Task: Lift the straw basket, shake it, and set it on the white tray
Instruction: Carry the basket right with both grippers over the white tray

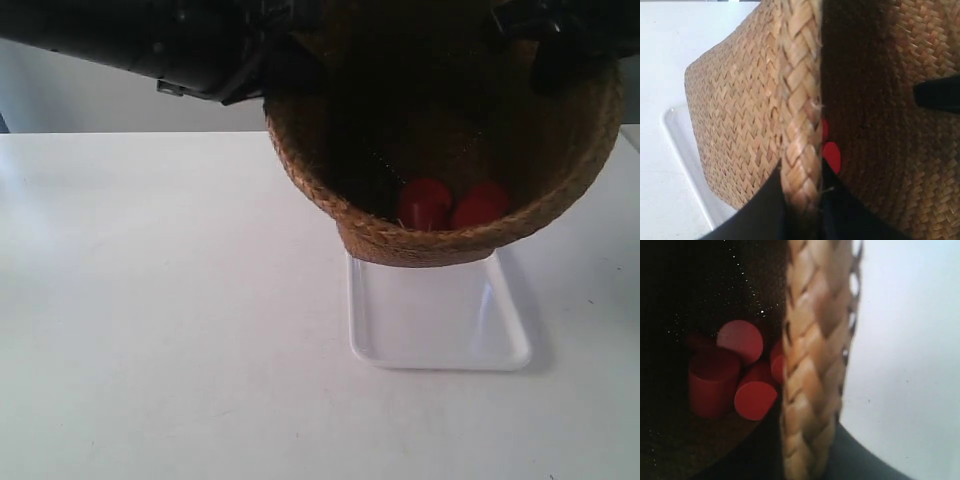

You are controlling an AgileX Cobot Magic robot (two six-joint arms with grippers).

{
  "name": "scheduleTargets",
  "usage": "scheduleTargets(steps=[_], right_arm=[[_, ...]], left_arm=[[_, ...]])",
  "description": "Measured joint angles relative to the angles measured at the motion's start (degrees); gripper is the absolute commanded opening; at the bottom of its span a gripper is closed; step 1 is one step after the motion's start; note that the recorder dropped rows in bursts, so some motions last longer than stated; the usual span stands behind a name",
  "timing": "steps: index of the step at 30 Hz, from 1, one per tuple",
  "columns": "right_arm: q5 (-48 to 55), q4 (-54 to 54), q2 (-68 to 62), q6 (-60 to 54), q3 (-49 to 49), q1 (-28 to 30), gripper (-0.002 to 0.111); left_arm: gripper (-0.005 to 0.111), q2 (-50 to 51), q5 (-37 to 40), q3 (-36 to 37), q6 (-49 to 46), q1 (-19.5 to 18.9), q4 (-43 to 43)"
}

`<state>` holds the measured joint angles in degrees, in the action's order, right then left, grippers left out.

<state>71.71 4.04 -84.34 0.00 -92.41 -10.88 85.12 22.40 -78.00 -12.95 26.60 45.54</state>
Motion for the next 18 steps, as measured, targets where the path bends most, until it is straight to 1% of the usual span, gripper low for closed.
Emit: scheduleTargets(steps=[5,11,18], right_arm=[[0.5,0.3,-2.5,-1.0,-1.2,2.4,0.0],[0.5,-0.3,-5.9,-2.0,-1.2,4.9,0.0],[0.7,-0.7,-7.9,-4.2,-1.2,5.2,0.0]], left_arm=[[0.0,3.5,0.0,-2.3,1.5,0.2,0.0],[0.0,7.6,2.1,-4.1,2.5,0.2,0.0],[0.0,9.1,2.8,-4.2,3.9,0.2,-2.2]])
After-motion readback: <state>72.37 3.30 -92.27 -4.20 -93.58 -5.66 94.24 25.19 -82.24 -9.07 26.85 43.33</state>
